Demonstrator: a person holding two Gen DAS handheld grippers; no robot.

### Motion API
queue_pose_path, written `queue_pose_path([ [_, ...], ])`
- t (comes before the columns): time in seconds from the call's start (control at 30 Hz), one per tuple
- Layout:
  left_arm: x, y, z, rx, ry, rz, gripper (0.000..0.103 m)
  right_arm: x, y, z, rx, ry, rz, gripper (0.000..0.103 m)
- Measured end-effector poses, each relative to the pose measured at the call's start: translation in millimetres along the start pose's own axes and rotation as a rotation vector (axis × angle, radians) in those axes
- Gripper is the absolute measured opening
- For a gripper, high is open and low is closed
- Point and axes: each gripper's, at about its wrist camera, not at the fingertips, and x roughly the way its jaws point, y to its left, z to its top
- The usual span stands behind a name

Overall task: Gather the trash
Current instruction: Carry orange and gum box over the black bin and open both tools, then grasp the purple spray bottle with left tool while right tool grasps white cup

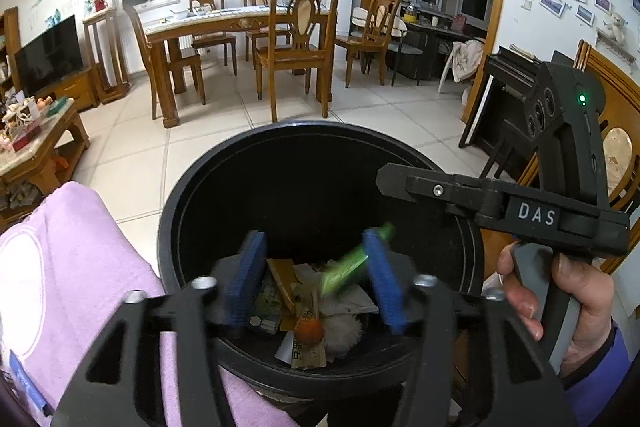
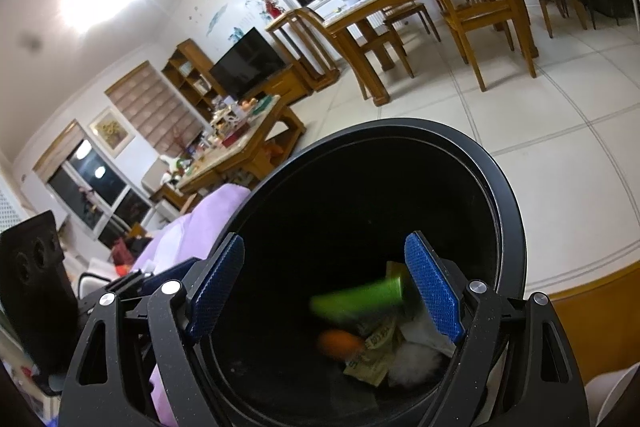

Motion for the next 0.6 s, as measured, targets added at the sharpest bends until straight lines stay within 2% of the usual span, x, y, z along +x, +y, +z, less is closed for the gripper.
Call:
queue_pose_path([
  [0.13,-7.6,0.9,0.7,-0.001,-0.013,-0.004,0.062,-2.0,6.6,1.2,-0.006,-0.010,-0.003,0.082],
  [0.23,-18.1,1.9,1.7,-0.003,-0.034,0.001,0.070,-4.0,13.8,2.7,-0.017,-0.015,-0.004,0.082],
  [0.4,-47.6,12.7,-2.2,-0.012,-0.068,0.010,0.072,-6.8,37.5,5.3,-0.055,-0.019,0.002,0.082],
  [0.53,-76.8,36.3,-14.2,-0.050,-0.092,0.039,0.074,0.7,72.4,-1.6,-0.102,-0.002,0.021,0.082],
  [0.6,-91.3,52.1,-22.0,-0.075,-0.101,0.061,0.074,13.8,106.3,-8.2,-0.145,0.023,0.044,0.082],
])
